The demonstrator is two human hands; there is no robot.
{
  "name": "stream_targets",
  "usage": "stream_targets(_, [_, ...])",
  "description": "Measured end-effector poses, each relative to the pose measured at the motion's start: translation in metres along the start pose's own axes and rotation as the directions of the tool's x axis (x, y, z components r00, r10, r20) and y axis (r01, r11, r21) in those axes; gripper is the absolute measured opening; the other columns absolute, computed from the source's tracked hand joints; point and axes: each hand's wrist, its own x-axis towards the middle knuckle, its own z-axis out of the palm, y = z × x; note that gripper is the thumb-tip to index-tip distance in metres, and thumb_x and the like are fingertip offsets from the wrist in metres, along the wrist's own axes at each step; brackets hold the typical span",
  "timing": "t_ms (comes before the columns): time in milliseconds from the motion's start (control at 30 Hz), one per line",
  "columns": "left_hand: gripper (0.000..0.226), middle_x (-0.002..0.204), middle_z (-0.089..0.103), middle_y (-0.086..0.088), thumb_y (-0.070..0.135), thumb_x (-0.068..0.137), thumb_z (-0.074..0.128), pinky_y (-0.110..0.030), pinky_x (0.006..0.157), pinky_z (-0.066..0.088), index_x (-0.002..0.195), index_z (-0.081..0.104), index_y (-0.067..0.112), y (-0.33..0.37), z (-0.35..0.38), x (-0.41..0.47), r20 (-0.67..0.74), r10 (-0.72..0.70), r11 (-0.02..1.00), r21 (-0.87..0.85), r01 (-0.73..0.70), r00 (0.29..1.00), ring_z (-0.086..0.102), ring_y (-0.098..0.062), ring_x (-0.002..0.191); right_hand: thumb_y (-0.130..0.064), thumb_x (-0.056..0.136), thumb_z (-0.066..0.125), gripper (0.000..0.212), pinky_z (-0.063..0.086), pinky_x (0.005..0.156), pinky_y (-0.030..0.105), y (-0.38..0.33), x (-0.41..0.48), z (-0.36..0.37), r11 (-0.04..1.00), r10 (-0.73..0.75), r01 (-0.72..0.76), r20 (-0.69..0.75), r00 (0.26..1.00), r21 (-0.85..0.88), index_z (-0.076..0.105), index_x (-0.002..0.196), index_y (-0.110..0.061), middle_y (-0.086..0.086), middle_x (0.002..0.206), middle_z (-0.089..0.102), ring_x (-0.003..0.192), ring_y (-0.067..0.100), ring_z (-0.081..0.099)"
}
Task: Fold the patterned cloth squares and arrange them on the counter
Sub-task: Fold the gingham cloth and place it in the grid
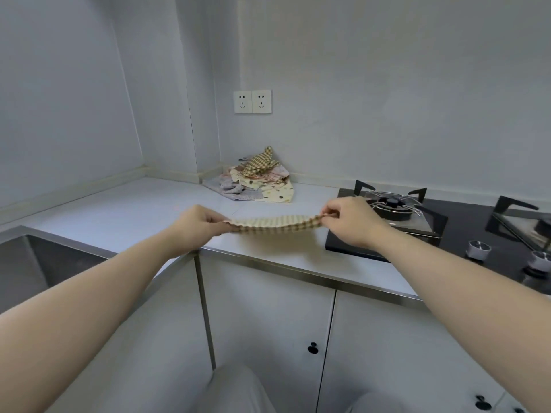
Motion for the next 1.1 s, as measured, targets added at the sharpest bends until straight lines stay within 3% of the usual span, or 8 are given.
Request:
stream_targets(167, [0.019,0.093,0.076,-0.01,0.026,0.095,0.069,-0.039,0.089,0.052,0.086,0.08,0.014,-0.023,0.017,0.012,-0.004,-0.019,0.999,0.042,0.019,1.0,0.068,-0.028,0.094,-0.021,0.089,0.061,0.017,0.036,0.059,0.012,0.012,0.006,0.024,0.998,0.046,-0.047,0.008,0.999,0.046,0.073,0.079,-0.026,-0.012,0.077,0.068,0.077,0.009,0.06])
stream_targets(300, [0.022,0.083,0.074,-0.008,0.029,0.096,0.067,-0.033,0.075,0.049,0.08,0.077,0.019,-0.034,0.022,0.039,-0.06,0.021,0.994,0.109,-0.015,0.998,0.06,-0.014,0.072,-0.02,0.09,0.058,0.019,0.035,0.056,0.008,0.023,0.026,0.042,0.984,0.114,-0.108,-0.038,0.993,0.139,0.074,0.08,-0.025,-0.014,0.077,0.069,0.075,0.0,0.06])
stream_targets(400, [0.016,0.083,0.074,0.001,0.032,0.094,0.068,-0.025,0.071,0.047,0.088,0.078,0.021,-0.036,0.026,0.065,-0.088,0.034,0.982,0.188,-0.017,0.996,0.062,-0.012,0.076,-0.022,0.091,0.057,0.018,0.041,0.062,0.013,0.034,0.048,0.058,0.976,0.172,-0.167,-0.028,0.985,0.141,0.074,0.086,-0.026,-0.013,0.085,0.07,0.081,0.001,0.062])
stream_targets(567, [0.005,0.081,0.069,0.017,0.03,0.089,0.074,-0.019,0.064,0.042,0.087,0.077,0.028,-0.049,0.038,0.102,-0.084,0.008,0.962,0.272,0.015,0.996,0.062,-0.007,0.08,-0.028,0.092,0.059,0.016,0.051,0.084,0.033,0.056,0.077,0.086,0.977,0.212,-0.209,0.085,0.974,-0.036,0.073,0.099,-0.026,-0.007,0.103,0.068,0.099,0.017,0.062])
stream_targets(667, [0.026,0.109,0.064,0.011,0.027,0.089,0.068,-0.023,0.081,0.042,0.114,0.073,0.028,-0.06,0.047,0.117,-0.012,-0.007,0.926,0.376,0.011,1.0,0.058,-0.01,0.095,-0.038,0.094,0.049,0.032,0.04,0.096,0.042,0.066,0.086,0.101,0.948,0.149,-0.093,0.166,0.975,-0.304,0.073,0.111,-0.025,-0.002,0.122,0.064,0.119,0.026,0.053])
stream_targets(767, [0.039,0.126,0.061,0.001,0.025,0.089,0.061,-0.027,0.093,0.043,0.128,0.069,0.024,-0.063,0.05,0.127,0.029,-0.014,0.901,0.434,0.0,0.999,0.057,-0.018,0.11,-0.041,0.095,0.043,0.037,0.033,0.093,0.043,0.069,0.093,0.104,0.926,0.146,-0.05,0.231,0.962,-0.374,0.07,0.114,-0.024,-0.004,0.125,0.063,0.122,0.025,0.051])
stream_targets(933, [0.012,0.1,0.066,0.004,0.026,0.088,0.066,-0.029,0.073,0.044,0.098,0.07,0.023,-0.059,0.052,0.135,0.054,-0.042,0.902,0.431,0.015,0.998,0.06,-0.018,0.093,-0.032,0.09,0.059,0.004,0.039,0.09,0.036,0.065,0.101,0.094,0.975,0.17,-0.119,0.284,0.944,-0.188,0.061,0.093,-0.031,-0.013,0.102,0.06,0.102,0.017,0.057])
stream_targets(1100, [0.012,0.09,0.062,0.004,0.024,0.091,0.07,-0.025,0.062,0.041,0.093,0.058,0.021,-0.052,0.045,0.134,0.045,-0.008,0.933,0.36,-0.009,0.999,0.056,-0.016,0.082,-0.016,0.087,0.071,0.016,0.04,0.06,0.02,0.063,0.105,0.084,0.976,0.169,-0.194,0.22,0.961,0.096,0.062,0.098,-0.025,-0.008,0.09,0.062,0.079,0.011,0.059])
